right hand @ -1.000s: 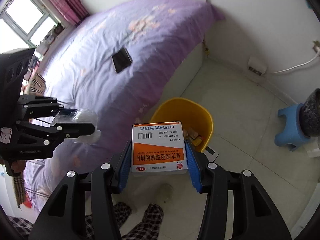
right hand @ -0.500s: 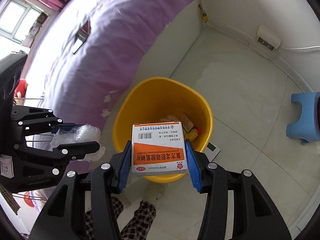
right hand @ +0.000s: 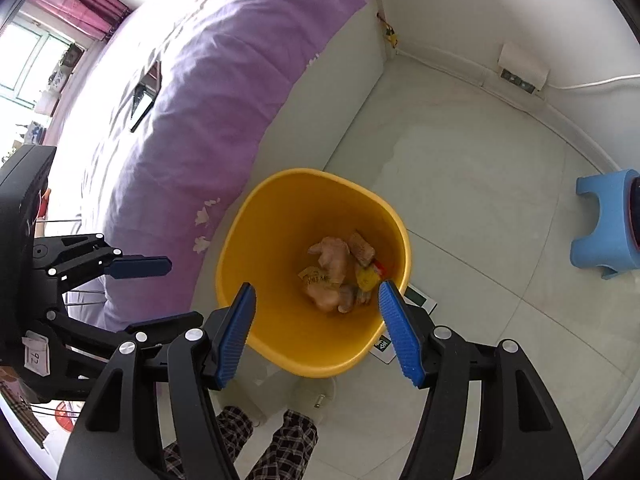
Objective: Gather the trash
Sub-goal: 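Open both tools over the wastebasket, dropping bag and box, then move both open tools back over the plaid cloth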
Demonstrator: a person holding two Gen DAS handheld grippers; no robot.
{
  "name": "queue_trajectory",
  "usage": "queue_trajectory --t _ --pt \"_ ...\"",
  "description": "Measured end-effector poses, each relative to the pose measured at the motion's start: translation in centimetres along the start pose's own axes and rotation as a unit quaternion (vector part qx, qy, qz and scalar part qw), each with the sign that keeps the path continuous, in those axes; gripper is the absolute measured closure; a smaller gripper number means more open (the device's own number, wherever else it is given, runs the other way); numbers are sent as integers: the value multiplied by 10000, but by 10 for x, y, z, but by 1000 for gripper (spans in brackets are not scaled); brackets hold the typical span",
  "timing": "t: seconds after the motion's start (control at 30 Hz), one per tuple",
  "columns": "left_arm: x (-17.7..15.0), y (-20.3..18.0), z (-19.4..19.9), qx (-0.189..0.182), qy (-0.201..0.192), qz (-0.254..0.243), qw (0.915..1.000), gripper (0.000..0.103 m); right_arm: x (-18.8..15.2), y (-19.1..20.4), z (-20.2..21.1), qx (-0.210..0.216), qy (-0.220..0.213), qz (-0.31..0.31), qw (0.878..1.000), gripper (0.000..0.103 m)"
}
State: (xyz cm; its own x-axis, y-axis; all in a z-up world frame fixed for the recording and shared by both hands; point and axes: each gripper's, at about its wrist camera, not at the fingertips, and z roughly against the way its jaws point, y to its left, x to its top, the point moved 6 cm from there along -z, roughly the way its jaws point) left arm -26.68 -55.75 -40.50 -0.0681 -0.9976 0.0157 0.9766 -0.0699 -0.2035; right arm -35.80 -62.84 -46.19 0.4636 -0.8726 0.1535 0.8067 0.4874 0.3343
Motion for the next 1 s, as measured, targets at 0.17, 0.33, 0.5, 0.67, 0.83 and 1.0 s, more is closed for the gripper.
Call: queue_trajectory --t 0.17,0.33,0.5,0.67,0.83,1.0 --pt "-8 -1 31 14 -237 65 9997 45 -6 16 36 -60 -266 -43 9996 38" --pt "-22 -6 71 95 -505 25 9987 45 -19 35 78 -178 -532 -73 9984 38" --pt "-38 -13 111 89 -801 33 9967 45 -36 59 126 -394 -741 52 9965 38" --pt "-61 -22 157 58 -1176 94 9930 44 -50 85 165 -571 -909 164 9941 38" --pt "-97 -21 201 -27 -1567 365 9870 41 -65 122 206 -560 -1117 331 9916 38" --pt "-145 -7 234 43 -1875 732 9795 41 -77 170 230 -344 -1262 717 9888 36"
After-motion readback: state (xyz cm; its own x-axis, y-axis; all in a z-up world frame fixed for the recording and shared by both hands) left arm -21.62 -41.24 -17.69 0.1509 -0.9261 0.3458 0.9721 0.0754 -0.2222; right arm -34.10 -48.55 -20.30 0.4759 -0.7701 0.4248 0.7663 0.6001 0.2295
